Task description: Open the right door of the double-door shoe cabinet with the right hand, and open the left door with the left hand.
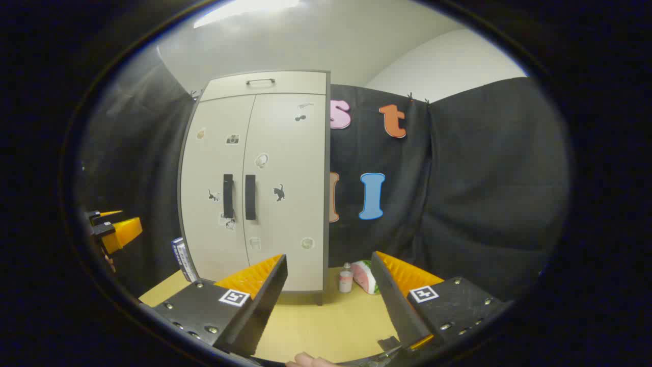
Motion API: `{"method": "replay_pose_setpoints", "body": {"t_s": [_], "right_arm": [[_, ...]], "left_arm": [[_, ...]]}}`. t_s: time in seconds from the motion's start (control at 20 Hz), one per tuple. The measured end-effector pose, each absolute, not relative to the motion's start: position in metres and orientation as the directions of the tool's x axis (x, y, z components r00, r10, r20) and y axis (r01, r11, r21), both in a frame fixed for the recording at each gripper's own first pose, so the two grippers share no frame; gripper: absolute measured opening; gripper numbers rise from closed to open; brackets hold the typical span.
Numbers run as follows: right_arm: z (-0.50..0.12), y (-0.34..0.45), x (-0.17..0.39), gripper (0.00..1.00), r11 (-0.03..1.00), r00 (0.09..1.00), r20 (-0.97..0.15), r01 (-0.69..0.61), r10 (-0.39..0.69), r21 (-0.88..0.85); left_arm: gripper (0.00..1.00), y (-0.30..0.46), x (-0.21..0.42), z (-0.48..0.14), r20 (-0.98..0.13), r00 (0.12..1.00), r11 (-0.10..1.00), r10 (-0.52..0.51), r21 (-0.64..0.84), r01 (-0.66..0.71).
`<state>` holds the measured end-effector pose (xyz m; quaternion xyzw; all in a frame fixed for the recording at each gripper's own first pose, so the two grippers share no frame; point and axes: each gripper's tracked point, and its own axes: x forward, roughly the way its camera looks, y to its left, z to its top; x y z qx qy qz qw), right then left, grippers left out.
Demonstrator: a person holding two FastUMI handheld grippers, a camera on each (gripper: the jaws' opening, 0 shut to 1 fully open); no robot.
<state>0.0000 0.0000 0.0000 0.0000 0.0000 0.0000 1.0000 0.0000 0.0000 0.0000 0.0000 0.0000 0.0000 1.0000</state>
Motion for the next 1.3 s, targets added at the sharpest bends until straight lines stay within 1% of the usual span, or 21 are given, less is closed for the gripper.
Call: {"method": "replay_pose_setpoints", "body": {"t_s": [0.1, 0.15, 0.2, 0.55, 0.7, 0.8, 0.85, 0.9, 1.1, 1.3], "right_arm": [[-0.002, 0.004, 0.002, 0.98, 1.000, 1.000, -0.006, -0.012, 0.012, -0.011], [-0.003, 0.005, 0.000, 0.94, 1.000, 1.000, -0.007, -0.014, 0.014, -0.013], [-0.002, 0.007, -0.001, 0.98, 1.000, 1.000, -0.005, -0.018, 0.018, -0.012], [-0.005, 0.018, -0.005, 0.98, 0.999, 1.000, 0.011, -0.029, 0.029, -0.013], [-0.008, 0.027, 0.007, 0.98, 0.999, 0.999, 0.000, -0.035, 0.035, -0.013], [-0.014, 0.038, 0.022, 0.98, 0.999, 0.999, -0.014, -0.049, 0.049, -0.017], [-0.017, 0.044, 0.030, 0.94, 0.998, 0.998, -0.018, -0.061, 0.061, -0.018], [-0.019, 0.052, 0.038, 0.98, 0.997, 0.997, -0.024, -0.074, 0.074, -0.021], [-0.023, 0.093, 0.080, 0.98, 0.989, 0.989, -0.040, -0.144, 0.145, 0.025], [-0.004, 0.130, 0.135, 0.99, 0.980, 0.982, -0.001, -0.187, 0.187, 0.063]], "left_arm": [[0.96, 0.005, -0.001, 0.005, 0.006, 1.000, 1.000, 0.013, 0.010, -0.013], [0.96, 0.009, -0.001, 0.007, 0.009, 1.000, 1.000, 0.022, 0.008, -0.022], [0.96, 0.011, -0.001, 0.009, 0.015, 1.000, 1.000, 0.027, 0.005, -0.027], [0.96, 0.025, 0.001, 0.004, 0.011, 0.999, 0.999, 0.033, -0.034, -0.032], [0.96, 0.029, 0.005, 0.000, 0.012, 1.000, 0.998, 0.026, -0.049, -0.025], [0.96, 0.033, 0.009, -0.007, 0.000, 1.000, 0.999, 0.030, -0.043, -0.030], [0.96, 0.034, 0.011, -0.011, -0.007, 1.000, 0.999, 0.027, -0.038, -0.028], [0.96, 0.035, 0.013, -0.015, -0.014, 1.000, 0.999, 0.025, -0.036, -0.026], [0.96, 0.038, 0.023, -0.031, -0.025, 1.000, 1.000, 0.014, -0.027, -0.014], [0.97, 0.037, 0.030, -0.046, -0.028, 1.000, 0.999, -0.014, -0.029, 0.013]]}}
